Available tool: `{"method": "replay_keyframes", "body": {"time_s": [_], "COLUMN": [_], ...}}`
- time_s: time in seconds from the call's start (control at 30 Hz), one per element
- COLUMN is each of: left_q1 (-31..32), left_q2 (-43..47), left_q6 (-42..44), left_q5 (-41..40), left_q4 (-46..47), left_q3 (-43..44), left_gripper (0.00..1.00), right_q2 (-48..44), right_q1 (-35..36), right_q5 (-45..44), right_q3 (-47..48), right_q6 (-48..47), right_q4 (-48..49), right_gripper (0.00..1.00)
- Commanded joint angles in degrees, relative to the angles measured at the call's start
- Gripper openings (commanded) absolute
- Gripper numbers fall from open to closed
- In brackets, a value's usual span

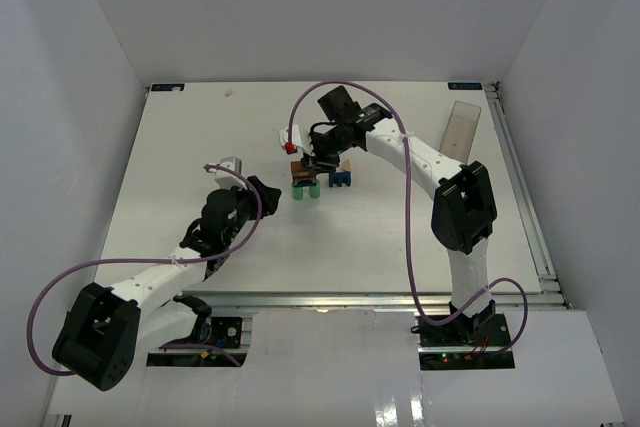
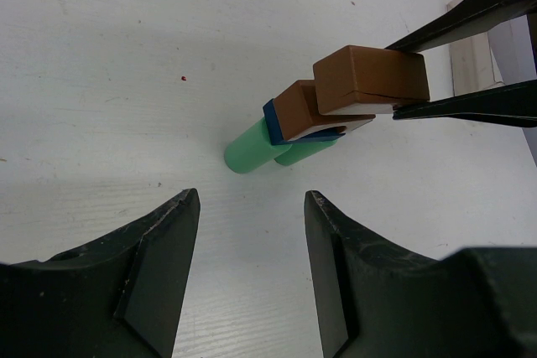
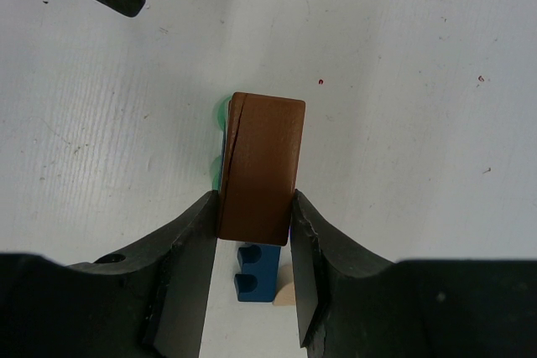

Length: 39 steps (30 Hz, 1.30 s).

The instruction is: Build the wood block tower

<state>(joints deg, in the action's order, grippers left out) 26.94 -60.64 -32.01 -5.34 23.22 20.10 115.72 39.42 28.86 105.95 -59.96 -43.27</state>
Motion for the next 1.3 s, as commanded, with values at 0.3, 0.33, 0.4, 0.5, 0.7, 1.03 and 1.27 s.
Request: {"method": "replay_keyframes", "body": {"time_s": [0.3, 0.33, 0.4, 0.5, 0.7, 1.03, 1.27], "left_q1": [-0.2, -0.2, -0.3, -0.2, -0.3, -0.3, -0.3], "left_q2": [1.0, 1.1, 1.1, 1.1, 1.1, 1.1, 1.1], "left_q6": [-0.1, -0.2, -0.2, -0.2, -0.2, -0.2, -0.2], "left_q5": [0.4, 0.4, 0.3, 0.3, 0.3, 0.4, 0.4], "left_q4": [1.7, 1.6, 1.6, 1.6, 1.7, 1.7, 1.7], "left_q3": [1.4, 1.4, 1.3, 1.3, 1.3, 1.3, 1.3], "left_gripper": [0.63, 0.63, 0.64, 0.63, 0.64, 0.64, 0.64], "right_q2": [1.2, 1.3, 1.3, 1.3, 1.3, 0.9, 0.8], "right_q1": [0.2, 0.2, 0.2, 0.2, 0.2, 0.2, 0.2], "right_q5": [1.2, 1.2, 1.1, 1.2, 1.0, 1.0, 1.0], "right_q3": [0.9, 0.9, 0.9, 1.0, 1.0, 1.0, 0.9], "right_q6": [0.5, 0.5, 0.5, 0.6, 0.7, 0.8, 0.9], "right_q4": [-0.3, -0.3, -0.3, -0.3, -0.3, -0.3, -0.3], "right_gripper": [0.27, 0.27, 0.27, 0.28, 0.34, 0.46, 0.53]}}
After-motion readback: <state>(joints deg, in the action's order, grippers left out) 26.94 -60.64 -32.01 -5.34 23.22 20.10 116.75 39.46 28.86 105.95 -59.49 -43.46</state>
